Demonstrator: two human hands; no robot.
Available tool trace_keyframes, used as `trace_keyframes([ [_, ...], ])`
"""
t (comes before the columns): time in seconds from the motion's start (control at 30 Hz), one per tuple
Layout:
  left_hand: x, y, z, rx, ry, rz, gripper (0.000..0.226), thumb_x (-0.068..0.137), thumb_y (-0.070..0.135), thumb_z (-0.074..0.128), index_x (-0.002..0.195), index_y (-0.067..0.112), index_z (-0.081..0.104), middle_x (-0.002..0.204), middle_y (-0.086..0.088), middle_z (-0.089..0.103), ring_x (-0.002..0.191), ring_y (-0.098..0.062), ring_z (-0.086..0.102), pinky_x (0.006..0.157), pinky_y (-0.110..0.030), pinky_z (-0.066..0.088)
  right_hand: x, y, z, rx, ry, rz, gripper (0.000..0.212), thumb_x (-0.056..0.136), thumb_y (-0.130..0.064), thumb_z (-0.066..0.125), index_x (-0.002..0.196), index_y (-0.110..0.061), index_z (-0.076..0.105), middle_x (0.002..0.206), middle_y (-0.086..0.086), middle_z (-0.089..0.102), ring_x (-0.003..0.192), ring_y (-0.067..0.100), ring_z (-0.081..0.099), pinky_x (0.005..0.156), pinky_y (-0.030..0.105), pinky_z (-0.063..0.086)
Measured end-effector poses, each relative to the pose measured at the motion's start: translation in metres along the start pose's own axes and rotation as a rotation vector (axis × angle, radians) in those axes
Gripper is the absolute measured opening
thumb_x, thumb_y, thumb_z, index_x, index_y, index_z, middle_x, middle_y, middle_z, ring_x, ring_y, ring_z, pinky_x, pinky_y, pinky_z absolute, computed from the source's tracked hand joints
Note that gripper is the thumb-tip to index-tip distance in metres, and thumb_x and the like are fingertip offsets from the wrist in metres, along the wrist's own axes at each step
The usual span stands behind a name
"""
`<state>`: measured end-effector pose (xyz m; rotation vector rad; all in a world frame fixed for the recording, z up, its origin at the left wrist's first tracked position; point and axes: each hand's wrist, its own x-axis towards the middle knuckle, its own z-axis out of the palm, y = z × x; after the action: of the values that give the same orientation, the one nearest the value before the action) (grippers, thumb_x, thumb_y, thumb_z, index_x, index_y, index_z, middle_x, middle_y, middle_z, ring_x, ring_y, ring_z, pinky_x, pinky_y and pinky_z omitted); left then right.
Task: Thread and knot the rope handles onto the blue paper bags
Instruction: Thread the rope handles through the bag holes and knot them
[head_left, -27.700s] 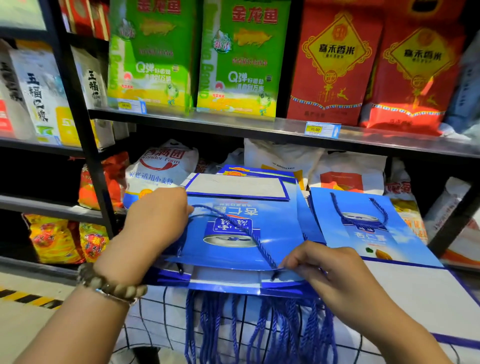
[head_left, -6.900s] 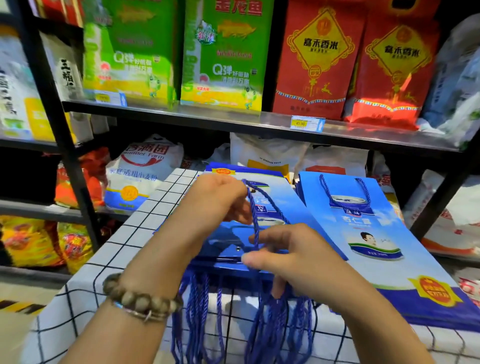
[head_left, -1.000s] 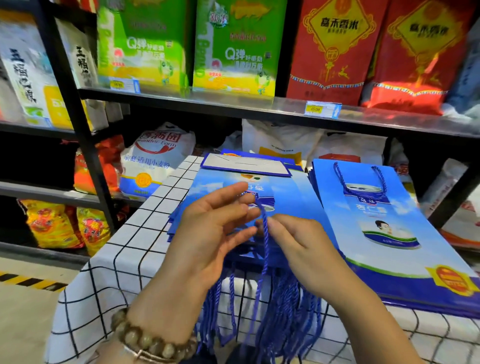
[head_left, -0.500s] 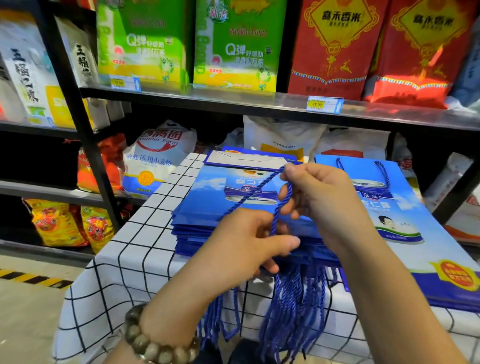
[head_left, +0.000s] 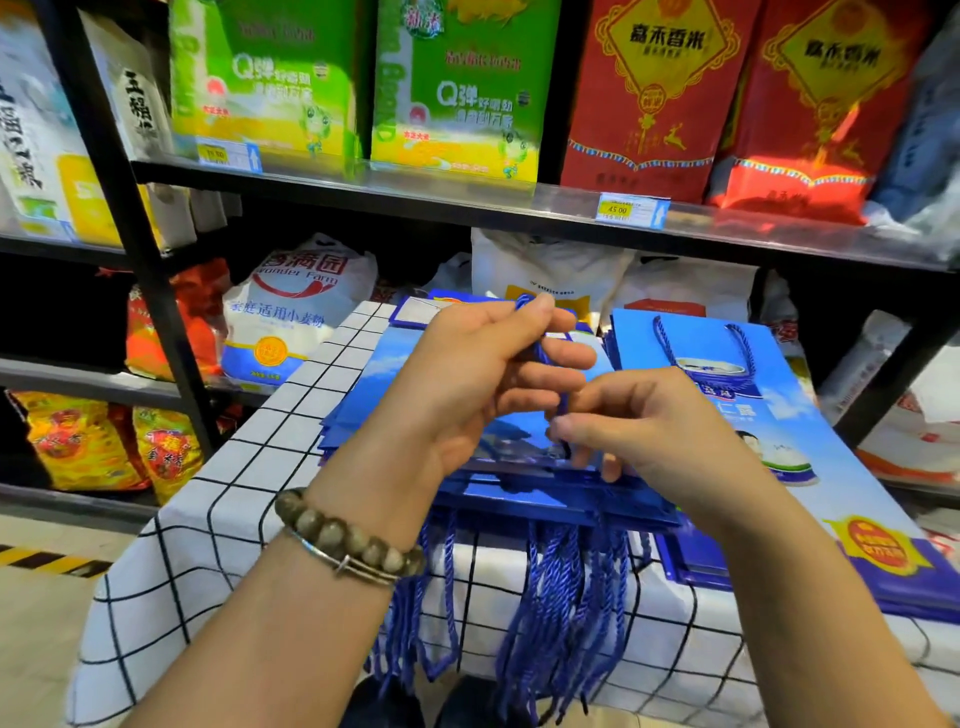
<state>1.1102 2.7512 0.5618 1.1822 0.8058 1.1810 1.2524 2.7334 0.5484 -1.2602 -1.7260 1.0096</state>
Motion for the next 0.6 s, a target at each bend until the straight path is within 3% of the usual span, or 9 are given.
trace_keyframes([
  [0.1, 0.003, -0.004, -0.003, 0.128, 0.036, 0.005, 0.027, 0.093, 0.032, 0.048, 0.091, 0.01, 0.063, 0.077, -0.001, 0.071, 0.05, -0.008, 0.063, 0.042, -0.014, 0.046, 0.002, 0.004, -0.002, 0.106, 0.047, 0.018, 0.013, 0.077, 0.005, 0.065, 0.068, -0.005, 0.064, 0.058, 0.007, 0.066, 0.047, 0.008, 0.06, 0.045, 0.014, 0.045],
  [0.17, 0.003, -0.015, -0.014, 0.436, 0.109, 0.072, 0.024, 0.089, 0.034, 0.054, 0.085, 0.014, 0.067, 0.074, 0.006, 0.067, 0.054, -0.008, 0.061, 0.045, -0.014, 0.043, 0.004, 0.009, -0.005, 0.169, 0.074, 0.03, 0.017, 0.073, 0.01, 0.065, 0.068, -0.006, 0.063, 0.062, 0.009, 0.068, 0.055, 0.012, 0.064, 0.049, 0.016, 0.049],
  [0.23, -0.001, -0.026, -0.027, 0.819, 0.104, 0.15, 0.017, 0.081, 0.041, 0.063, 0.077, 0.026, 0.07, 0.067, 0.015, 0.064, 0.065, -0.004, 0.06, 0.06, -0.019, 0.047, 0.005, 0.012, -0.007, 0.171, 0.075, 0.033, 0.021, 0.07, 0.013, 0.066, 0.067, -0.008, 0.063, 0.064, 0.008, 0.07, 0.059, 0.015, 0.065, 0.052, 0.017, 0.051],
  [0.33, -0.014, -0.039, -0.038, 1.187, -0.05, 0.107, 0.031, 0.071, 0.051, 0.069, 0.098, 0.034, 0.07, 0.105, 0.018, 0.067, 0.101, -0.004, 0.059, 0.091, -0.031, 0.045, 0.005, 0.017, -0.006, 0.115, 0.067, 0.04, 0.021, 0.072, 0.012, 0.066, 0.072, -0.008, 0.062, 0.066, 0.009, 0.07, 0.061, 0.018, 0.067, 0.056, 0.02, 0.052],
  [0.43, -0.02, -0.041, -0.04, 1.28, -0.068, 0.16, 0.033, 0.076, 0.044, 0.067, 0.108, 0.036, 0.066, 0.122, 0.018, 0.06, 0.116, 0.0, 0.051, 0.1, -0.027, 0.039, 0.01, 0.023, -0.003, 0.041, 0.081, 0.04, 0.021, 0.074, 0.009, 0.066, 0.075, -0.009, 0.058, 0.063, 0.007, 0.069, 0.058, 0.015, 0.067, 0.053, 0.021, 0.05],
  [0.6, -0.019, -0.045, -0.041, 1.27, -0.021, 0.211, 0.028, 0.079, 0.044, 0.064, 0.106, 0.036, 0.068, 0.118, 0.019, 0.062, 0.115, 0.003, 0.051, 0.098, -0.026, 0.04, 0.015, 0.028, -0.002, -0.055, 0.063, 0.057, 0.016, 0.075, 0.007, 0.066, 0.076, -0.007, 0.058, 0.066, 0.01, 0.068, 0.057, 0.012, 0.066, 0.051, 0.016, 0.049],
])
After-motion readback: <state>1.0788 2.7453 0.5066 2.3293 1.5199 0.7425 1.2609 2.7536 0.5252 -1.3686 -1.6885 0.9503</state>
